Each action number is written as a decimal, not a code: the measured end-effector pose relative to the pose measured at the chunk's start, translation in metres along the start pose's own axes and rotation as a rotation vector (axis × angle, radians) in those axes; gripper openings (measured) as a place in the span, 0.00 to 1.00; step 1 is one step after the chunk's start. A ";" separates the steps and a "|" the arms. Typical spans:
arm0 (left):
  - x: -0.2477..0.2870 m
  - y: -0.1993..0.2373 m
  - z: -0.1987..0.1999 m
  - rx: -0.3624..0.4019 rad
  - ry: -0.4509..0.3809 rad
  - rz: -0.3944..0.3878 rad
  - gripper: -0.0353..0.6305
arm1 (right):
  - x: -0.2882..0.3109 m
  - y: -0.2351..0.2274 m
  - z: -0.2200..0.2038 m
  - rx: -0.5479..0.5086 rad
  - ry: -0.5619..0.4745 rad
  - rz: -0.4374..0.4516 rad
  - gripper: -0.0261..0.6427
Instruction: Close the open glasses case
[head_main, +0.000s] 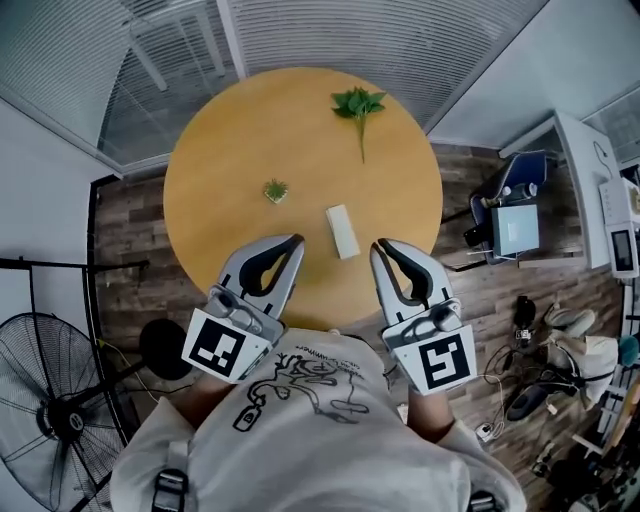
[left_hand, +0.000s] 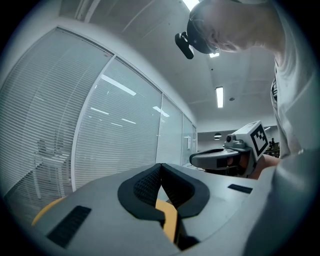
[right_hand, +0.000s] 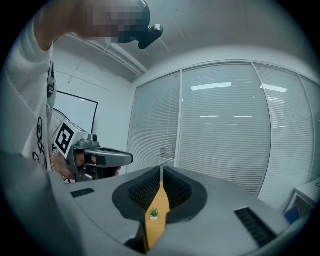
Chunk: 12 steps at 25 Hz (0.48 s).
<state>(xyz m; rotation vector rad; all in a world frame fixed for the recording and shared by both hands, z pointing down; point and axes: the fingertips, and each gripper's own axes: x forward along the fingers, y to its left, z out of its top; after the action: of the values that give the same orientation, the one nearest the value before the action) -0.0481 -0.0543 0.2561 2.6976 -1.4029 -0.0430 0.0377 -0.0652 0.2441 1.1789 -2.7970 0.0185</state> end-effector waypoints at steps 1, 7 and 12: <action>0.000 0.005 -0.001 -0.001 0.002 -0.005 0.08 | 0.004 0.001 0.000 0.000 0.002 -0.006 0.08; 0.003 0.023 -0.014 -0.010 0.027 -0.035 0.08 | 0.021 0.005 -0.009 0.003 0.028 -0.024 0.08; 0.013 0.028 -0.008 -0.038 -0.033 -0.048 0.08 | 0.032 0.001 -0.014 -0.013 0.039 -0.027 0.08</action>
<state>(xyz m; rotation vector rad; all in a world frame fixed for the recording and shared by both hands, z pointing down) -0.0627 -0.0803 0.2672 2.7116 -1.3314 -0.1180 0.0156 -0.0868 0.2612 1.1993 -2.7432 0.0211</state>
